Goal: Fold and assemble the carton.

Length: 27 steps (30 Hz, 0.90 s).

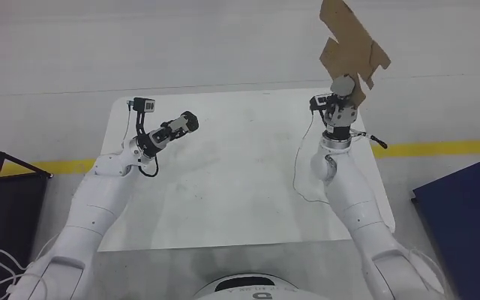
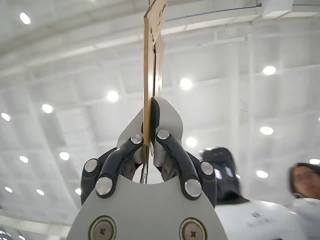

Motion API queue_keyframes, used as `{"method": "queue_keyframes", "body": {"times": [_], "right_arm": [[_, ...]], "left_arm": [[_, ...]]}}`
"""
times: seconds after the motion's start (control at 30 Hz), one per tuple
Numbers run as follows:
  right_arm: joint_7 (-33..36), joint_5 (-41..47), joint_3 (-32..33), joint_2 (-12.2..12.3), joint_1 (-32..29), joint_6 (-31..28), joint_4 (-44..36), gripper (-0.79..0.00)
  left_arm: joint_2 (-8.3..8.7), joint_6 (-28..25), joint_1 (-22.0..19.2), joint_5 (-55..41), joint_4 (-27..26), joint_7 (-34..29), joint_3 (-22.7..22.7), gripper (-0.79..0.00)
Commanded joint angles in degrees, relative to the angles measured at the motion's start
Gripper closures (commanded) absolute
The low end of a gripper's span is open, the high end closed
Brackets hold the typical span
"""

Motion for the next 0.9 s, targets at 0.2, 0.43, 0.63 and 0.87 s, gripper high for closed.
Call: {"method": "queue_keyframes", "body": {"times": [0.2,0.43,0.63,0.87], "right_arm": [[-45.68,32.24,3.19,1.83,-7.64,29.59,-14.05,0.0],[-60.56,43.72,4.3,2.79,-11.28,30.54,-21.87,0.0],[-62.54,44.95,4.31,2.87,-12.66,31.1,-23.28,0.0],[-62.98,44.37,4.42,2.83,-13.2,31.19,-23.59,0.0]], "left_arm": [[0.0,0.0,0.0,0.0,0.0,0.0,0.0,-0.785],[0.0,0.0,0.0,0.0,0.0,0.0,0.0,-0.785],[0.0,0.0,0.0,0.0,0.0,0.0,0.0,-0.785],[0.0,0.0,0.0,0.0,0.0,0.0,0.0,-0.785]]}}
